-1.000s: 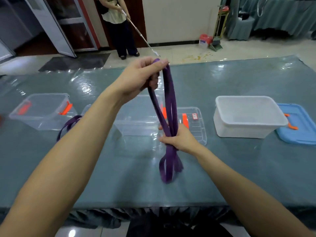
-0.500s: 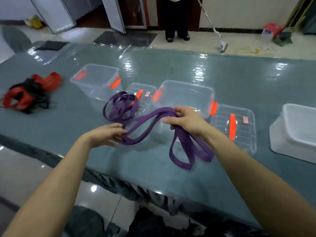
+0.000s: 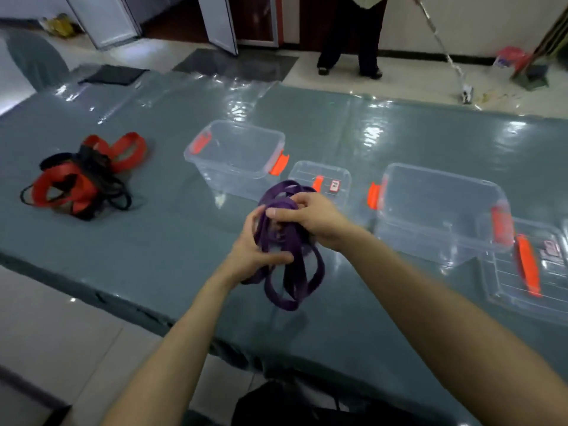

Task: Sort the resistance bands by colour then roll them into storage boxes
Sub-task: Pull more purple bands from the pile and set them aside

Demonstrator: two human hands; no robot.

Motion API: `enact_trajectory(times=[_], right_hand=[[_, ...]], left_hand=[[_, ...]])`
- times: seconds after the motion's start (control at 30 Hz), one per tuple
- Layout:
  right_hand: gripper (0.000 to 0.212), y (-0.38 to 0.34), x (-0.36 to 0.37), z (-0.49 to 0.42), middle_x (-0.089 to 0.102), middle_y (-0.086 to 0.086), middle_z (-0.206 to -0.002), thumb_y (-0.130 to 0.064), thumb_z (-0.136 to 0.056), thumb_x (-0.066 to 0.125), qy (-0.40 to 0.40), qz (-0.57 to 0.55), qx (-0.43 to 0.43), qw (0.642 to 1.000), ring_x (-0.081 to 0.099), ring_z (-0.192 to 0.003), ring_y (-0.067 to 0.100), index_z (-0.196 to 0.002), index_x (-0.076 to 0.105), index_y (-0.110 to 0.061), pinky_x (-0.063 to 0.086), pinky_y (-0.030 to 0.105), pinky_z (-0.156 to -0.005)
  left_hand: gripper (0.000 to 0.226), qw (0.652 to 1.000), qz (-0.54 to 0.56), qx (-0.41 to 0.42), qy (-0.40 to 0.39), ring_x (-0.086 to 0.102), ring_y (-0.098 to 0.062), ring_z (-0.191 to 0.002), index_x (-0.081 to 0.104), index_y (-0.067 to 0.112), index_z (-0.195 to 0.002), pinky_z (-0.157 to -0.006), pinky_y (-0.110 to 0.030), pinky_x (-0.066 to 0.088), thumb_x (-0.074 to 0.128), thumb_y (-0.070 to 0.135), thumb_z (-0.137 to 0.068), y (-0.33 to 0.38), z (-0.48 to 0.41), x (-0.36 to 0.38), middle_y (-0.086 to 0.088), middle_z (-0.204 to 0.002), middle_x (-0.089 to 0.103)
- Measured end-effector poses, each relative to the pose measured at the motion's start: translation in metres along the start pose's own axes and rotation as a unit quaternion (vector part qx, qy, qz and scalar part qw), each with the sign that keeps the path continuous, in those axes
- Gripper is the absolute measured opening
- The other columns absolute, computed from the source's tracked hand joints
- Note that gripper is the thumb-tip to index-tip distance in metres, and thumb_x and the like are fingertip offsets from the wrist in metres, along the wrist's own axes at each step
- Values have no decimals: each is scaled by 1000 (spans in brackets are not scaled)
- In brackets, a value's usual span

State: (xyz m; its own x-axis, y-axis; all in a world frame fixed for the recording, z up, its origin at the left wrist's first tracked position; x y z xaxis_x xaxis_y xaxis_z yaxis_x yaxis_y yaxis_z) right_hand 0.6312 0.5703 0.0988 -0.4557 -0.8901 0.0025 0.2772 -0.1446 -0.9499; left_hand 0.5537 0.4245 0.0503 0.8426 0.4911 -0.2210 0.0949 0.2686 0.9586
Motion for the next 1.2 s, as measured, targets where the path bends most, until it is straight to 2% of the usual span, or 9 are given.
enact_trajectory(times=[0.17, 0.3, 0.37, 0.5, 0.7, 0.8, 0.9, 1.07, 1.2], right_hand=[[28, 15, 40, -34, 77, 15, -85, -24, -87, 89, 67, -95, 51, 992, 74, -81, 30, -91, 75, 0, 64, 47, -87], [70, 34, 47, -44, 81, 19, -95, -58, -61, 92, 106, -52, 83, 990, 79, -93, 38, -99, 75, -2, 63, 61, -90], [87, 36, 33, -44, 79, 22, -99, -69, -63, 86, 116, 33, 78, 990, 79, -92, 38, -106, 70, 5, 64, 60, -81], [70, 38, 2, -56, 77, 17, -83, -62, -90, 76, 110, 103, 69, 986, 77, -70, 26, -100, 71, 7, 68, 45, -73], [76, 16, -50, -80, 57, 5, -149, -67, -99, 58, 265, 283, -30, 921, 58, -132, 26, -154, 45, -16, 49, 44, -108], [67, 33, -50, -72, 40, 13, -164, -43, -105, 60, 282, 417, -175, 846, 39, -152, 33, -161, 38, -13, 37, 48, -123], [64, 80, -30, -90, 36, 13, -170, -41, -107, 55, 192, 508, -229, 807, 29, -160, 33, -163, 40, -15, 28, 53, -128], [68, 153, -12, -112, 2, 6, -180, -55, -112, 33, 86, 534, -92, 836, 7, -166, 30, -171, 18, -24, 19, 51, -133], [70, 140, -11, -118, 4, 10, -180, -55, -111, 33, 94, 540, -58, 835, 9, -165, 35, -170, 20, -19, 20, 55, -132]], left_hand=[[134, 995, -54, 22, 78, 60, 4, -130, 34, 30, -158, -100, -17, 54, 110, 24, -49, -16, -1, -9, 16, -144, 60], [72, 979, -104, -44, 172, 75, -10, -97, 60, 40, -126, -83, -38, 64, 93, 32, -62, -44, -13, -22, 13, -106, 76], [65, 968, -205, -57, 135, 74, -17, -92, 64, 38, -123, -77, -42, 63, 81, 39, -60, -43, -23, -35, 11, -99, 77], [62, 939, -335, -70, 47, 71, -29, -90, 57, 32, -111, -74, -40, 59, 79, 49, -55, -18, -42, -50, 3, -94, 73], [120, 944, -325, -53, 4, 64, -32, -126, 27, 23, -148, -99, -49, 57, 98, 51, -56, 11, -112, -35, -8, -143, 59], [164, 874, -479, -68, -46, 27, -30, -159, -5, 19, -169, -124, -61, 33, 85, 86, -50, -20, -135, -14, -6, -175, 18], [158, 826, -555, -95, -5, 15, -30, -164, -8, 16, -170, -126, -64, 26, 62, 101, -57, -65, -123, -15, -7, -179, 9], [128, 843, -529, -95, -25, 22, -29, -163, 7, 19, -172, -126, -55, 34, 42, 100, -79, -94, -93, -30, -5, -181, 9], [107, 849, -523, -68, -29, 35, -30, -157, 21, 24, -170, -123, -53, 38, 35, 93, -90, -82, -102, -36, -4, -178, 21]])
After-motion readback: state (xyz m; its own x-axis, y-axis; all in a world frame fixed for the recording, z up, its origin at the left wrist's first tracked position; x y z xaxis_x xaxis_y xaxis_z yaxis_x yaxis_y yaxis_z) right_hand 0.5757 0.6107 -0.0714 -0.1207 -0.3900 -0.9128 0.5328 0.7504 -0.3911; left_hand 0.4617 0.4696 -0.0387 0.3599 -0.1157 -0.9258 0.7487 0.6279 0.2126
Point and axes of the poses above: each hand's wrist, its own z-axis away from the middle knuckle, its own x-axis out of the palm, y = z × x, the point moved 6 cm from there along -z, towards the middle knuckle
